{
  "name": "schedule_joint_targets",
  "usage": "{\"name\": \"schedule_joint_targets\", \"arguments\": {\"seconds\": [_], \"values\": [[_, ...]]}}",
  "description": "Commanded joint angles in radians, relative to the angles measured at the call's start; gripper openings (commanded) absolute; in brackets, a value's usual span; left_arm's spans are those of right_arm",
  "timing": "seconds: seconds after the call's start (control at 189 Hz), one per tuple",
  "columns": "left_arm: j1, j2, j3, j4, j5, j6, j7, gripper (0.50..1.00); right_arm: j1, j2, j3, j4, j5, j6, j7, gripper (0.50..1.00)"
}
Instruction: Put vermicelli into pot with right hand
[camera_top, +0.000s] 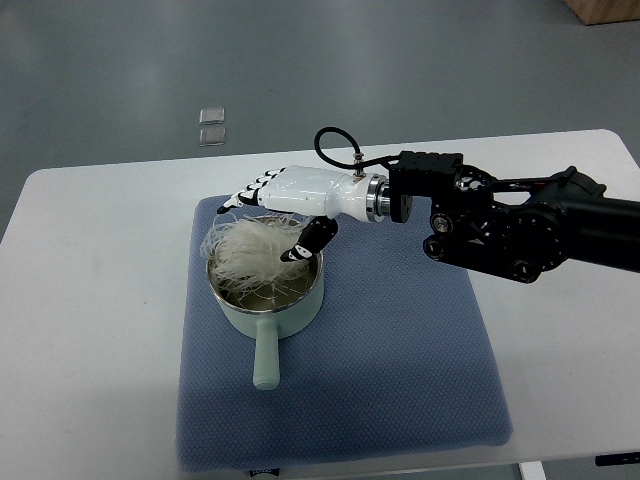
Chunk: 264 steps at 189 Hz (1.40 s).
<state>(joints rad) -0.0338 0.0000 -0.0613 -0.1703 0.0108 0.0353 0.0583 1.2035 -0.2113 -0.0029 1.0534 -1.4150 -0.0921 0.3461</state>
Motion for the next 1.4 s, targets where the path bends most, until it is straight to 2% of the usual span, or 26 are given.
{"name": "schedule_joint_targets", "arguments": {"seconds": [0.0, 0.133, 0.281, 0.477, 0.721, 0.864, 1.102, 1.166, 1.325, 1.394], "values": [[0.0, 0.0, 0.0, 0.0, 0.0, 0.0, 0.0, 1.0, 0.004, -0.019, 0.006, 0.005, 0.004, 0.0, 0.01, 0.899], [0.0, 0.0, 0.001, 0.0, 0.0, 0.0, 0.0, 1.0, 0.007, -0.039, 0.032, 0.005, 0.014, -0.001, 0.017, 0.899], [0.0, 0.0, 0.001, 0.0, 0.0, 0.0, 0.0, 1.0, -0.009, -0.08, 0.158, 0.003, 0.036, 0.006, 0.017, 0.899], [0.0, 0.0, 0.0, 0.0, 0.0, 0.0, 0.0, 1.0, -0.127, -0.151, 0.331, -0.02, 0.32, 0.014, -0.003, 0.899], [0.0, 0.0, 0.0, 0.0, 0.0, 0.0, 0.0, 1.0, -0.305, -0.119, 0.603, -0.204, 0.806, -0.001, -0.068, 0.897], [0.0, 0.0, 0.0, -0.002, 0.0, 0.0, 0.0, 1.0, -0.358, -0.077, 0.652, -0.316, 1.03, 0.002, -0.078, 0.897], [0.0, 0.0, 0.0, -0.003, 0.0, -0.002, 0.0, 1.0, -0.418, -0.074, 0.652, -0.371, 1.251, 0.02, -0.078, 0.909], [0.0, 0.0, 0.0, -0.002, 0.0, -0.002, 0.0, 1.0, -0.43, -0.074, 0.65, -0.369, 1.252, 0.052, -0.079, 0.921], [-0.001, 0.0, -0.002, -0.003, 0.0, -0.002, 0.0, 1.0, -0.441, -0.08, 0.649, -0.371, 1.254, 0.204, -0.079, 0.921], [-0.005, 0.0, -0.002, -0.003, 0.0, -0.002, 0.0, 1.0, -0.441, -0.08, 0.647, -0.371, 1.254, 0.219, -0.087, 0.921]]}}
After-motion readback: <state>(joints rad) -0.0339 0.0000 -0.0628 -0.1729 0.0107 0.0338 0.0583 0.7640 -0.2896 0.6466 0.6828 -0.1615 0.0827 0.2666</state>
